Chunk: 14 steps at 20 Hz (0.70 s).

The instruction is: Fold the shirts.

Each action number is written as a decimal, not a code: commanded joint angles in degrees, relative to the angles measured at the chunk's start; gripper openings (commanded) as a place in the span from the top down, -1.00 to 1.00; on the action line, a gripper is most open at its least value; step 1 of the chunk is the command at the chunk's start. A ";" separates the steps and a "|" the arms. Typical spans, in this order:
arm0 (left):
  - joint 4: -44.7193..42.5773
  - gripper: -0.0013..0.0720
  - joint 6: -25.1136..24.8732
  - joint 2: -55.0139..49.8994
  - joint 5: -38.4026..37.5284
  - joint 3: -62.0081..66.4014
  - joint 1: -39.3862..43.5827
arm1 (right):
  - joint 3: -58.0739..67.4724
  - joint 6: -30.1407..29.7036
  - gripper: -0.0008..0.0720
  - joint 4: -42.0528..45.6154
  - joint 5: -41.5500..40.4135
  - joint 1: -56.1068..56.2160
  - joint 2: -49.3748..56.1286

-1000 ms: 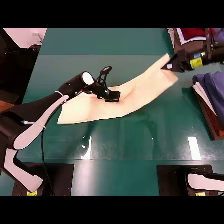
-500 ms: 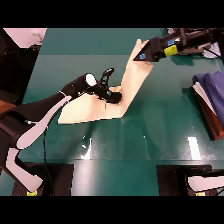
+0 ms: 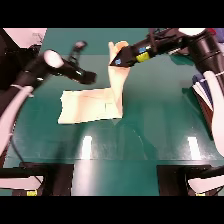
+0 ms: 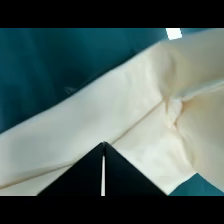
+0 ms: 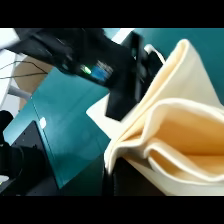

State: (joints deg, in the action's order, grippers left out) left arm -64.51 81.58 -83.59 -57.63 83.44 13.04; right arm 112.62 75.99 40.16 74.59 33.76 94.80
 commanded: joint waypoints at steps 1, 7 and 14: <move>-2.80 0.91 -1.01 8.68 -1.44 0.07 -9.57 | 1.31 -3.50 0.93 -0.11 -8.87 6.84 4.15; -2.75 0.91 -1.01 15.72 -2.73 0.07 -18.45 | 5.03 -5.99 0.57 -0.17 -20.13 17.66 17.11; -2.80 0.91 -1.03 15.80 -5.62 0.04 -18.91 | 3.43 -5.97 -0.05 2.03 -8.44 13.77 14.75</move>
State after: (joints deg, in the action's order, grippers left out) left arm -67.26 80.58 -68.12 -61.93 83.44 -5.39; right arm 116.20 70.24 40.69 58.67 49.91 110.69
